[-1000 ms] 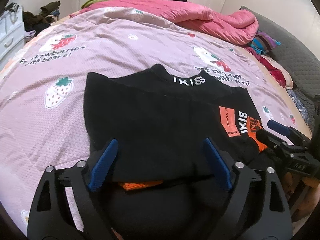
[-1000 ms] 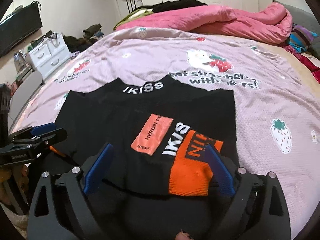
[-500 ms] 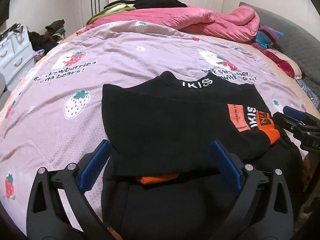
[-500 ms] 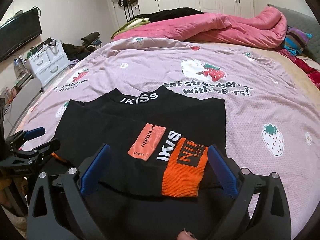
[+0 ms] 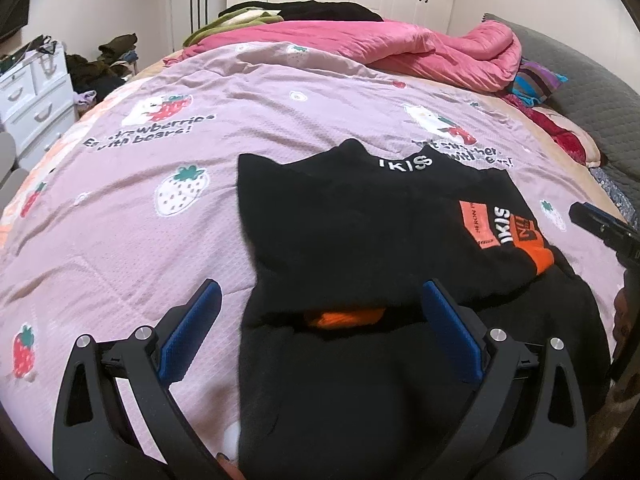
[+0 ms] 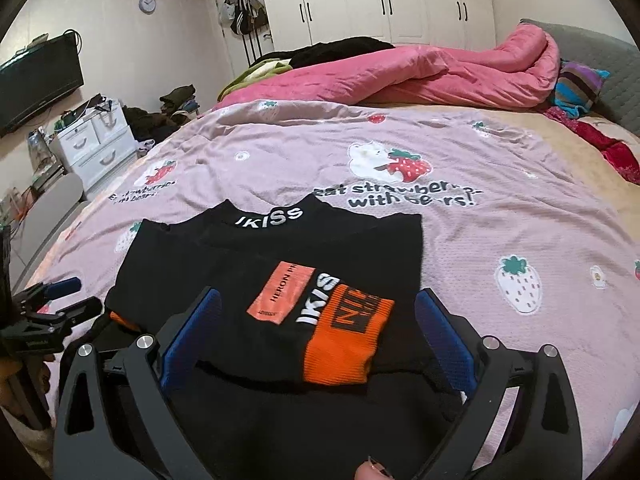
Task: Fold small clothes
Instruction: 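Move both grippers back to the sweatshirt hem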
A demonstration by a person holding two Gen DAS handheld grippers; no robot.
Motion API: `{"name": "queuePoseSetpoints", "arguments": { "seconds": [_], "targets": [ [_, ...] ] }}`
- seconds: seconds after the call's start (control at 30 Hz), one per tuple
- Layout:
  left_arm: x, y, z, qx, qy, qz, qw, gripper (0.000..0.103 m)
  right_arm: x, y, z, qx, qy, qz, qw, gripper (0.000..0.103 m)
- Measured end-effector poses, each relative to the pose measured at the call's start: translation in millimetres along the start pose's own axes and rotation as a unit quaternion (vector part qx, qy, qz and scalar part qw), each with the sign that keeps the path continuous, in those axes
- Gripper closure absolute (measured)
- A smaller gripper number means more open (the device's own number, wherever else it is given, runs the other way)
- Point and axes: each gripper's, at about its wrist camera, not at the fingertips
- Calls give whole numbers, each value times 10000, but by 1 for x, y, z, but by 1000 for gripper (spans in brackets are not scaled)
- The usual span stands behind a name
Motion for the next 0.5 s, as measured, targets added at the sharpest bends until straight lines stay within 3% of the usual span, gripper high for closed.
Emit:
{"name": "queuePoseSetpoints", "arguments": {
  "seconds": [0.5],
  "targets": [
    [-27,26,-36,81,-242,42,9997,9,23,13,-36,128,152,-17,9998,6]
  ]
}}
Point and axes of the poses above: each gripper's, at about its wrist camera, not at the fingertips, and z roughly the way its jaws point, x to its right, y to its underside, and after that the axes turned 8 degrees about x, right-handed
